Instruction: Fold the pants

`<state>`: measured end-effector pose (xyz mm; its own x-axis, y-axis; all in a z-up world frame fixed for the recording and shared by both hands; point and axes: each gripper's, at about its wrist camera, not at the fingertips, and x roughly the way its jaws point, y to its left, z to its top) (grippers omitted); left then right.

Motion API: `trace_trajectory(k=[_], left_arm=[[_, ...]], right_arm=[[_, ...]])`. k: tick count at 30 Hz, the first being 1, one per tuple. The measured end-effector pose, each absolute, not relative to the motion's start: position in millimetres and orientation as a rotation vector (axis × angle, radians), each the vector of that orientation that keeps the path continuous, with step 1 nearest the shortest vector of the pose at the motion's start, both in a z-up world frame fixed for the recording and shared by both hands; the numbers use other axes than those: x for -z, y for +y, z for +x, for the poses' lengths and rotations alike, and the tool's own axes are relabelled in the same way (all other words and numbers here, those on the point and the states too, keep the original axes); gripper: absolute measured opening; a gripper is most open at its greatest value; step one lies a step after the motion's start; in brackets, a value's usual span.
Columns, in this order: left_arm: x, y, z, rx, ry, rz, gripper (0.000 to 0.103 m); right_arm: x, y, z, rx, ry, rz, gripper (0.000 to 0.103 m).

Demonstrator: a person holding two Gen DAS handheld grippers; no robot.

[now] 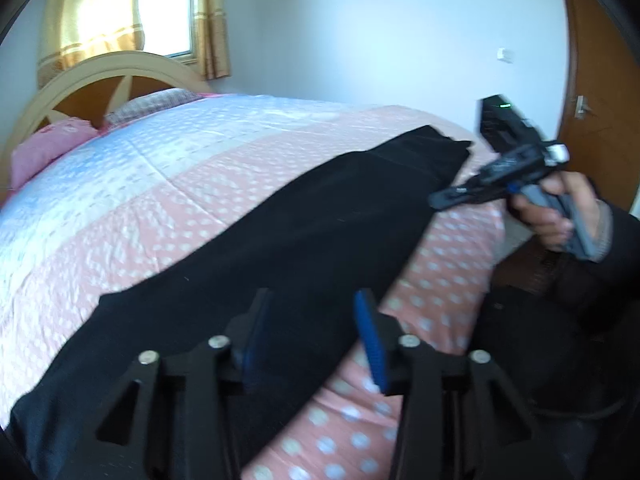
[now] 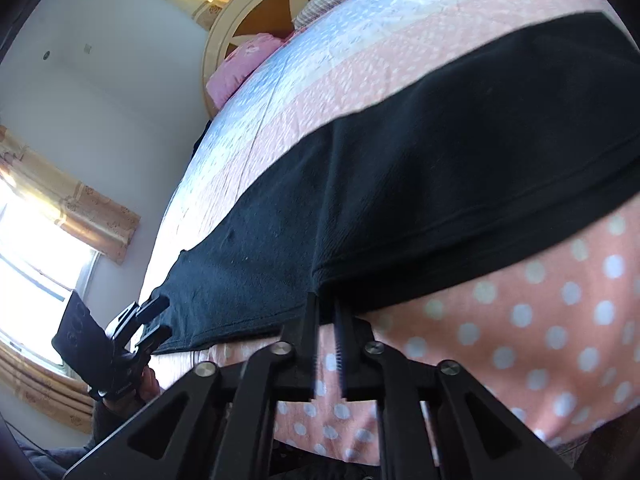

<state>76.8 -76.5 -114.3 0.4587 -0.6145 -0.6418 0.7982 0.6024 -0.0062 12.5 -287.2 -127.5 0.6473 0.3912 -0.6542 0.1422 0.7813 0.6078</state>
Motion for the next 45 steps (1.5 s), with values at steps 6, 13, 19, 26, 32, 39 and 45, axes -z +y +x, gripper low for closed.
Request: trace_trajectory(k=[6, 13, 19, 26, 32, 39, 45], left_arm=[[106.5, -136.5, 89.8, 0.952, 0.626, 0.393, 0.054], [132.4, -179.8, 94.7, 1.002, 0.712, 0.434, 0.054], [127.8, -195.6, 76.0, 1.051, 0.677, 0.455, 0.054], [127.6, -240.5, 70.3, 1.09, 0.666, 0.551, 0.054], [127.9, -259.2, 77.7, 1.086, 0.691, 0.545, 0.053], [124.5, -259.1, 79.4, 1.102, 0.695, 0.538, 0.013], [119.4, -257.0, 68.9, 1.124, 0.634, 0.562, 0.007]], right_arm=[[103.8, -361.6, -26.2, 0.098, 0.753, 0.739, 0.037], [107.1, -455.3, -66.3, 0.356, 0.648, 0.869, 0.037], [111.5, -474.8, -62.1, 0.358, 0.619, 0.902, 0.037], [110.4, -489.8, -49.2, 0.404, 0.606, 0.904, 0.026], [112.0, -490.9, -51.9, 0.384, 0.598, 0.873, 0.01], [101.3, -487.6, -50.8, 0.379, 0.539, 0.832, 0.006], [95.9, -493.1, -55.7, 0.408, 0.516, 0.824, 0.005]])
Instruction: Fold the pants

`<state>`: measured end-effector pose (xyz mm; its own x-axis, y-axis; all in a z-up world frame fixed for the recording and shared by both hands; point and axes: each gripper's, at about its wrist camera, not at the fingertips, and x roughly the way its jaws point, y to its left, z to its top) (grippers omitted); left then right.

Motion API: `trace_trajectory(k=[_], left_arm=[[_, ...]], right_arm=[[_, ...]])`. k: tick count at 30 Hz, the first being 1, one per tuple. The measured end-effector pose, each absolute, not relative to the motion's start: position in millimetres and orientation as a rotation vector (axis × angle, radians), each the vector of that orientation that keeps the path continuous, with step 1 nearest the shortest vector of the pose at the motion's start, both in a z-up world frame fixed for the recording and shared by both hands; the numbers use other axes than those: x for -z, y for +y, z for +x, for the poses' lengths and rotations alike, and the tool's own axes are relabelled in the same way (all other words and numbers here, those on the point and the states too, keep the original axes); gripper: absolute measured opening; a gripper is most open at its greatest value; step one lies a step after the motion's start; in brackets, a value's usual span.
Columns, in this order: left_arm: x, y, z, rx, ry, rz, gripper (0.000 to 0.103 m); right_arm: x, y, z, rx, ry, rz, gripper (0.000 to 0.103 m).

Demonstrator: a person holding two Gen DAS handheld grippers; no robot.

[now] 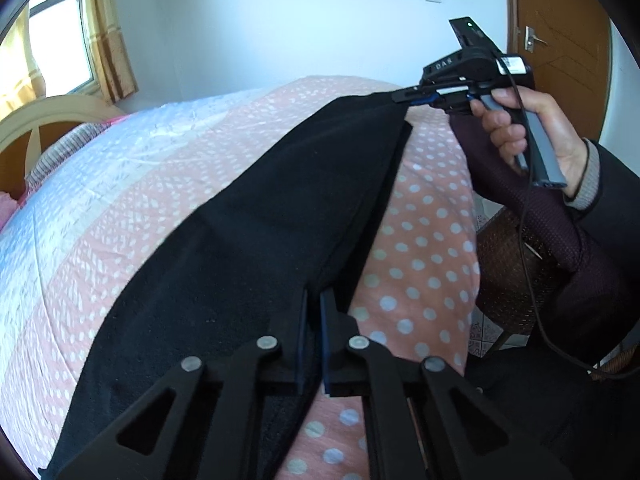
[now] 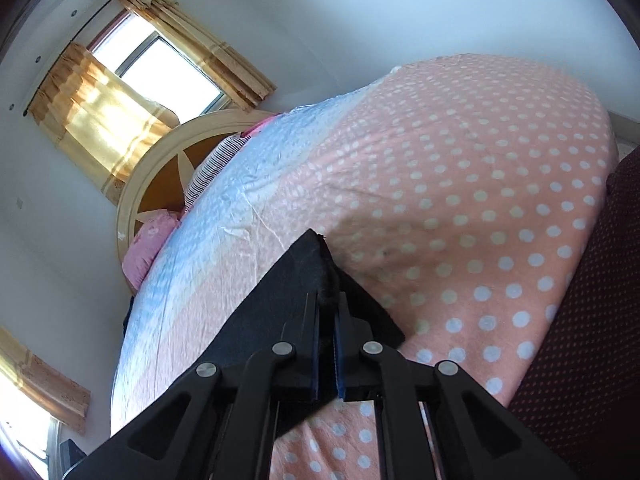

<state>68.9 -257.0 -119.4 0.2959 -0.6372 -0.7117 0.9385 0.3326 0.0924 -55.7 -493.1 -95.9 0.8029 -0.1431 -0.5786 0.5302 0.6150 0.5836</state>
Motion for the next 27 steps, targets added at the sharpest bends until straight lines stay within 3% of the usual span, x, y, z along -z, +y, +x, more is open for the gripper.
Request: trace_trajectory(k=[20, 21, 22, 24, 27], left_arm=[[134.0, -256.6, 68.8, 1.13, 0.651, 0.575, 0.006], [133.4, -256.5, 68.4, 1.123, 0.646, 0.573, 0.01], [133.0, -256.2, 68.2, 1.111, 0.642, 0.573, 0.014], [130.3, -254.4, 68.0, 1.103, 0.65, 0.566, 0.02], [118.4, -240.2, 65.0, 1.098, 0.625, 0.52, 0.04]], right_arm=[[106.2, -493.5, -55.0, 0.455, 0.584, 0.81, 0.006], [105.0, -492.8, -56.0, 0.477, 0.582, 0.803, 0.012], [103.5, -493.5, -58.4, 0.53, 0.587, 0.791, 0.027], [97.4, -493.8, -67.1, 0.59, 0.558, 0.773, 0.043], [79.0, -483.5, -74.8, 0.616, 0.503, 0.703, 0.043]])
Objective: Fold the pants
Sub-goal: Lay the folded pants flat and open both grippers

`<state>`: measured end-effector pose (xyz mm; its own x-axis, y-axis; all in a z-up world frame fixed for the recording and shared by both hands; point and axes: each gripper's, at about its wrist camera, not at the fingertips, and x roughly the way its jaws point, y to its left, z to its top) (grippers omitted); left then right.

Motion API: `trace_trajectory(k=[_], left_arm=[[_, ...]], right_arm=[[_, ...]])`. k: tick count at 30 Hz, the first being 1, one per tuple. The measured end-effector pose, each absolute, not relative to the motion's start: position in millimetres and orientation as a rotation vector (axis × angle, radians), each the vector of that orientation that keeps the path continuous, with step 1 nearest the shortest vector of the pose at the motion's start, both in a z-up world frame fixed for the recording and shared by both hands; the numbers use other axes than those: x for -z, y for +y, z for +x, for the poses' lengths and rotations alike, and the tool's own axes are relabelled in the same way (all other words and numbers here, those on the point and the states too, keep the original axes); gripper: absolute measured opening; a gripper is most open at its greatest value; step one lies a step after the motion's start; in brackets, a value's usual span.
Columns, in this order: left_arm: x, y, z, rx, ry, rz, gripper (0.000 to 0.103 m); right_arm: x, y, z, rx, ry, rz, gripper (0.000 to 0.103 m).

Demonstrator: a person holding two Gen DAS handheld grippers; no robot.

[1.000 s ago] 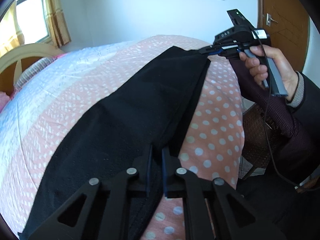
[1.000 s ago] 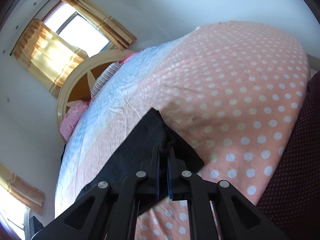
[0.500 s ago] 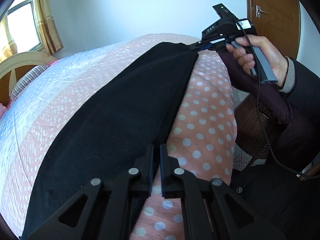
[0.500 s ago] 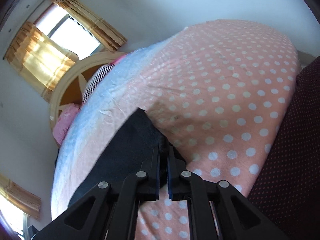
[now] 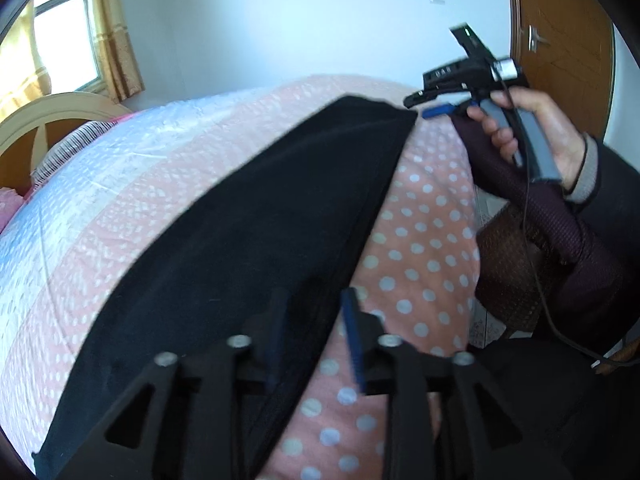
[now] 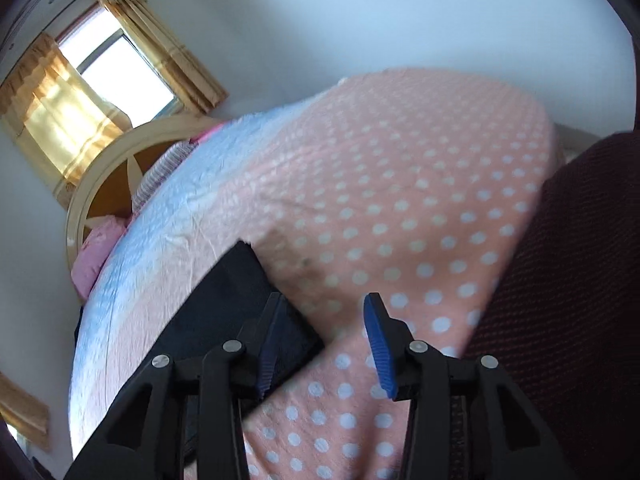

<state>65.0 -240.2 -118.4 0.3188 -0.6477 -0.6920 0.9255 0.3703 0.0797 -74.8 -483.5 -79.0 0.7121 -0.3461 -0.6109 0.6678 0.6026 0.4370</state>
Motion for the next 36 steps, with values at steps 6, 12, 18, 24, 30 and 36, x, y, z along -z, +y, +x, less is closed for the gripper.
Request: trace_trajectory(k=[6, 12, 18, 24, 30, 36], left_arm=[[104.9, -217.0, 79.0, 0.956, 0.588, 0.451, 0.067], [124.6, -223.3, 104.4, 0.826, 0.69, 0.461, 0.067], [139.4, -222.8, 110.3, 0.812, 0.727, 0.453, 0.074], [139.6, -215.8, 115.7, 0.822, 0.742, 0.43, 0.079], [138.7, -212.7, 112.3, 0.821, 0.75, 0.417, 0.082], [134.0, -200.0, 109.5, 0.805, 0.731, 0.415, 0.082]], right_arm=[[53.0, -412.8, -42.0, 0.299, 0.48, 0.517, 0.043], [86.8, -359.7, 4.6, 0.118, 0.665, 0.448, 0.043], [117.3, -355.6, 11.4, 0.119, 0.822, 0.43, 0.043], [100.4, -340.5, 6.9, 0.168, 0.799, 0.386, 0.043], [84.4, -293.3, 31.2, 0.015, 0.78, 0.312, 0.043], [110.8, -262.1, 45.9, -0.067, 0.881, 0.235, 0.043]])
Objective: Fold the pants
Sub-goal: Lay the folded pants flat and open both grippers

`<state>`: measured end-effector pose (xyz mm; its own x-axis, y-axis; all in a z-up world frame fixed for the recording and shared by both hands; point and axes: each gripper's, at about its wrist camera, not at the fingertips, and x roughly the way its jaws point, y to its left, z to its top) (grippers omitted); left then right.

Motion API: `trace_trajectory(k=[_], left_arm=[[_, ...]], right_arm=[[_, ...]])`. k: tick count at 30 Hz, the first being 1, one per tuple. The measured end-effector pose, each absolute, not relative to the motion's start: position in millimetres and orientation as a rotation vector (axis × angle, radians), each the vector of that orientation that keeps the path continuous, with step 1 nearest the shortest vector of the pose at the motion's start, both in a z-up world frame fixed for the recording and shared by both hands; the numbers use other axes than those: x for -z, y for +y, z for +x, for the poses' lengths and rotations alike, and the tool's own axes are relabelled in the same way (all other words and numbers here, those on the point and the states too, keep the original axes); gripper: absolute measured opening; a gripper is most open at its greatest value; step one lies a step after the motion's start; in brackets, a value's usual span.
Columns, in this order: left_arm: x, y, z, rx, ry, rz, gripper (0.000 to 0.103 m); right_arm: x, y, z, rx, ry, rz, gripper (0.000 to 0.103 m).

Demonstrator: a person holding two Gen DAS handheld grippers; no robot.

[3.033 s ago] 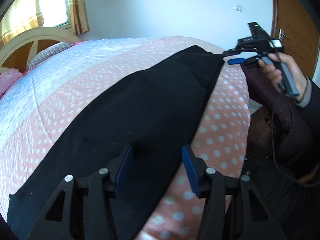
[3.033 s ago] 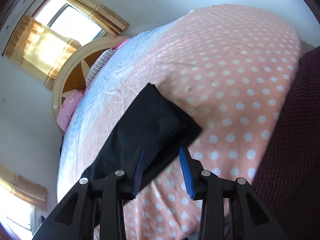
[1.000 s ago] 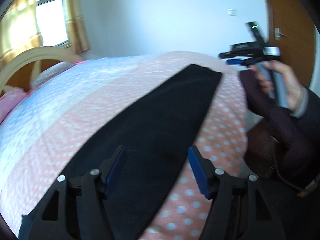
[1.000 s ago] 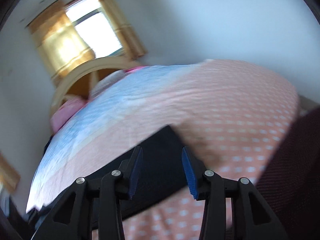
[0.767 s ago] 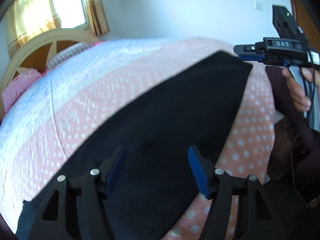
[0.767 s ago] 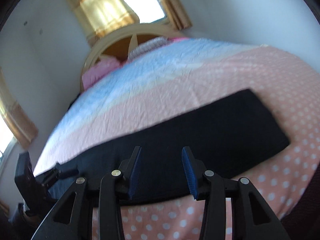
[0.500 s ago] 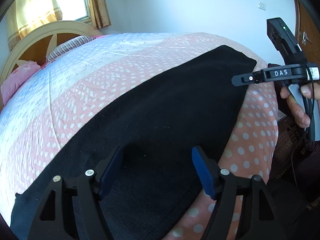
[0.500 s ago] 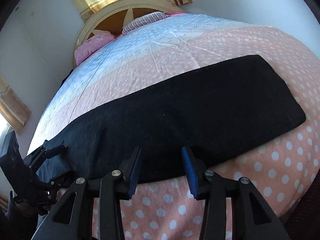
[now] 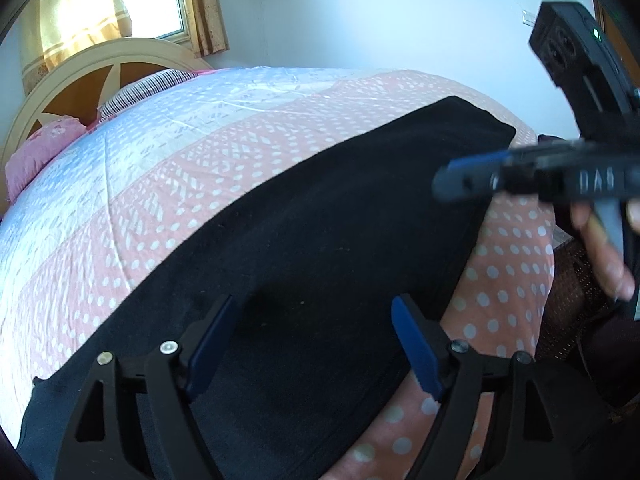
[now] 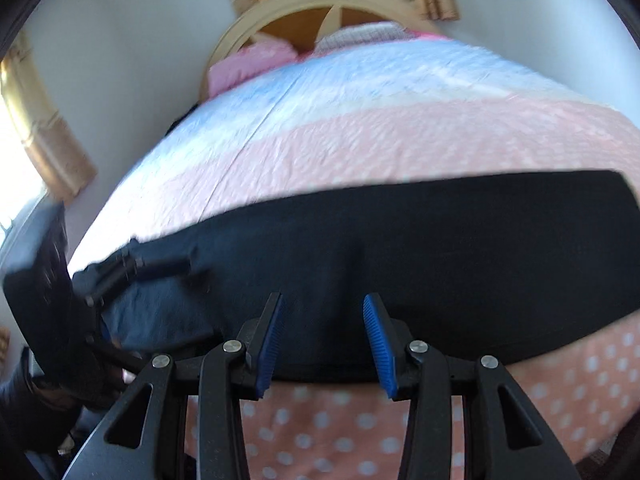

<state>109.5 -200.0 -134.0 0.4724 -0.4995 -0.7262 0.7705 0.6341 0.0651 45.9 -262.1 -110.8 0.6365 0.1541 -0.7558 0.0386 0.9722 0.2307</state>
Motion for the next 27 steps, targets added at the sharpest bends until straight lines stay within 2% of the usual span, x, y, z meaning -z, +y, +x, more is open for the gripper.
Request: trace_trajectory(k=[3, 8, 11, 17, 20, 22, 27], left_arm=[[135.1, -189.9, 110.2, 0.792, 0.74, 0.412, 0.082], [134.3, -160.7, 111.5, 0.74, 0.753, 0.372, 0.082], [127.6, -137.0, 110.5, 0.683, 0.721, 0.362, 0.082], [129.4, -80.7, 124.2, 0.524, 0.732, 0.37, 0.085], [137.6, -54.2, 131.5, 0.454, 0.766, 0.353, 0.087], [145.4, -41.3, 135.4, 0.438, 0.802, 0.311, 0.092], [143.1, -40.2, 135.3, 0.424, 0.806, 0.255, 0.094]], right_arm=[[110.0, -255.9, 42.5, -0.065, 0.879, 0.157, 0.043], [106.6, -271.6, 40.9, -0.105, 0.854, 0.259, 0.043], [91.5, -284.4, 32.6, -0.087, 0.779, 0.287, 0.043], [68.8, -389.9, 26.7, 0.159, 0.674, 0.439, 0.043], [82.4, -451.2, 29.2, 0.247, 0.685, 0.561, 0.043], [103.0, -482.8, 34.4, 0.268, 0.728, 0.636, 0.043], [87.5, -488.0, 14.4, 0.24, 0.628, 0.659, 0.043]])
